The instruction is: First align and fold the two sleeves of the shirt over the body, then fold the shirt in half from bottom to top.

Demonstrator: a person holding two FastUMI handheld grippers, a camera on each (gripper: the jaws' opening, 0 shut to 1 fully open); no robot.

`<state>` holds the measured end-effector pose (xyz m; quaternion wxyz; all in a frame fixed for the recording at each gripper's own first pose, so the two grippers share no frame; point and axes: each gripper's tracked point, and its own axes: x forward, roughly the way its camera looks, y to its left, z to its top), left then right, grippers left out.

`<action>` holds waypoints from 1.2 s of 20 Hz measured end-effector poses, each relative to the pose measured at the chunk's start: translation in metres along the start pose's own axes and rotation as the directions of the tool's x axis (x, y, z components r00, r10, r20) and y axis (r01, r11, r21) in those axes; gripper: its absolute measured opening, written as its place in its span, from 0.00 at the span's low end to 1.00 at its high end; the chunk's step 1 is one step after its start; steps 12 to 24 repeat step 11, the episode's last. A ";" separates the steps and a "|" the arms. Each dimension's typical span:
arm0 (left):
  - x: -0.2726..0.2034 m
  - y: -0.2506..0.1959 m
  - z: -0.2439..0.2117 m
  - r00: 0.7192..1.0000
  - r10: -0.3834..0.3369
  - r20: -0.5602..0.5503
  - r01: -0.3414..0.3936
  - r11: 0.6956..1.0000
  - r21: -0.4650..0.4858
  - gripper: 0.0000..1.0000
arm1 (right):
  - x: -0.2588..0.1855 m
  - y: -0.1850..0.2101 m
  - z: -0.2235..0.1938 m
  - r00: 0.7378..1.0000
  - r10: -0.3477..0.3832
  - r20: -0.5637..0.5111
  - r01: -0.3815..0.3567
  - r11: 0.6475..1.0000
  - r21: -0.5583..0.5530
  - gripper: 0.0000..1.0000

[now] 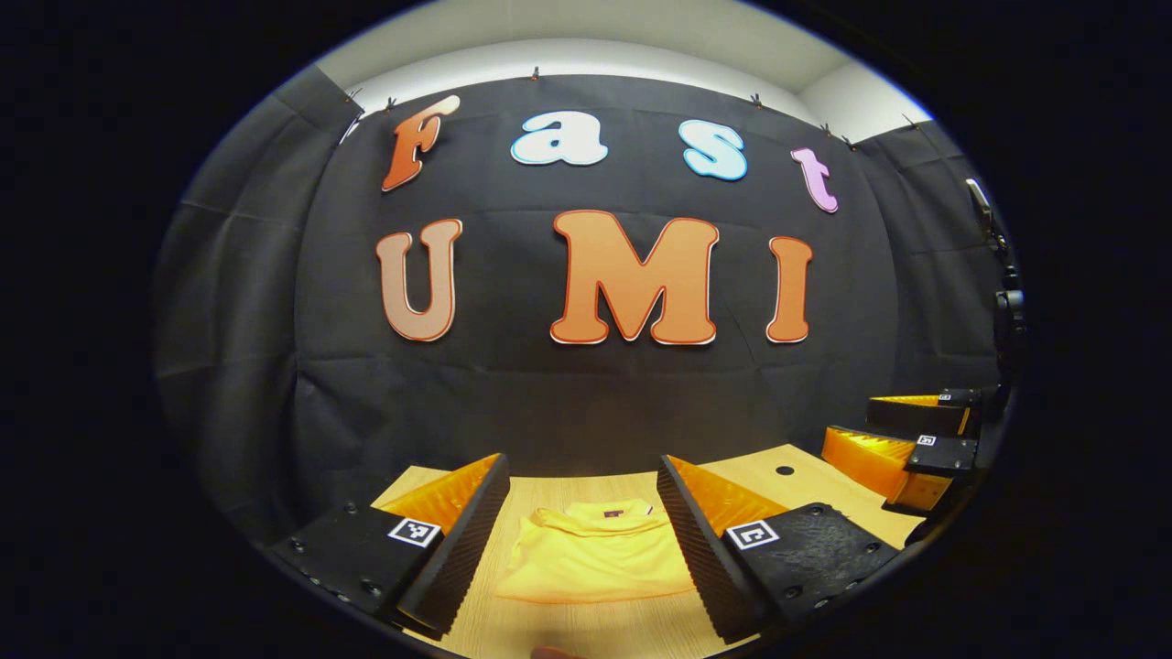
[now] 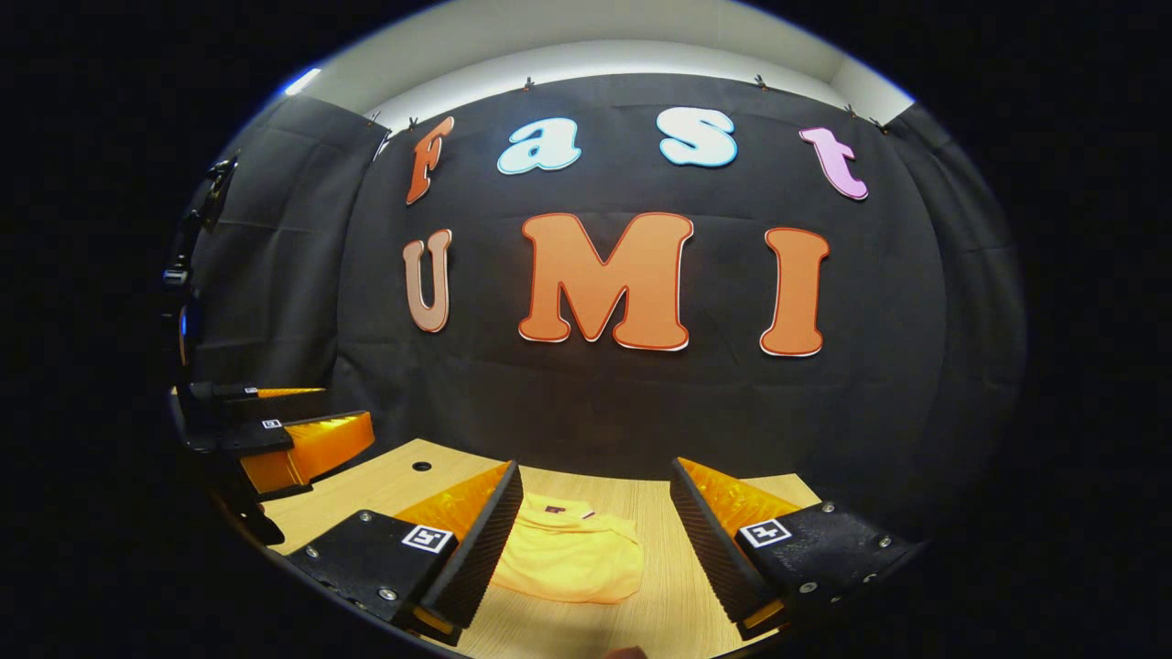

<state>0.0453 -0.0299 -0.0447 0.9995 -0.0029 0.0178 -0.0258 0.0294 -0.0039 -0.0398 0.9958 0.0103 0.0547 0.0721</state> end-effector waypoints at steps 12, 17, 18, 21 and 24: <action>-0.003 0.004 0.005 0.997 0.033 0.064 -0.037 0.997 0.071 0.96 | 0.006 -0.002 -0.004 1.000 0.019 0.000 -0.019 1.000 -0.004 0.98; -0.003 0.004 0.005 0.997 0.033 0.064 -0.037 0.997 0.071 0.96 | 0.006 -0.002 -0.004 1.000 0.019 0.000 -0.019 1.000 -0.004 0.98; -0.003 0.004 0.005 0.997 0.033 0.064 -0.037 0.997 0.071 0.96 | 0.006 -0.002 -0.004 1.000 0.019 0.000 -0.019 1.000 -0.004 0.98; -0.003 0.004 0.005 0.997 0.033 0.064 -0.037 0.997 0.071 0.96 | 0.006 -0.002 -0.004 1.000 0.019 0.000 -0.019 1.000 -0.004 0.98; -0.003 0.004 0.005 0.997 0.033 0.064 -0.037 0.997 0.071 0.96 | 0.006 -0.002 -0.004 1.000 0.019 0.000 -0.019 1.000 -0.004 0.98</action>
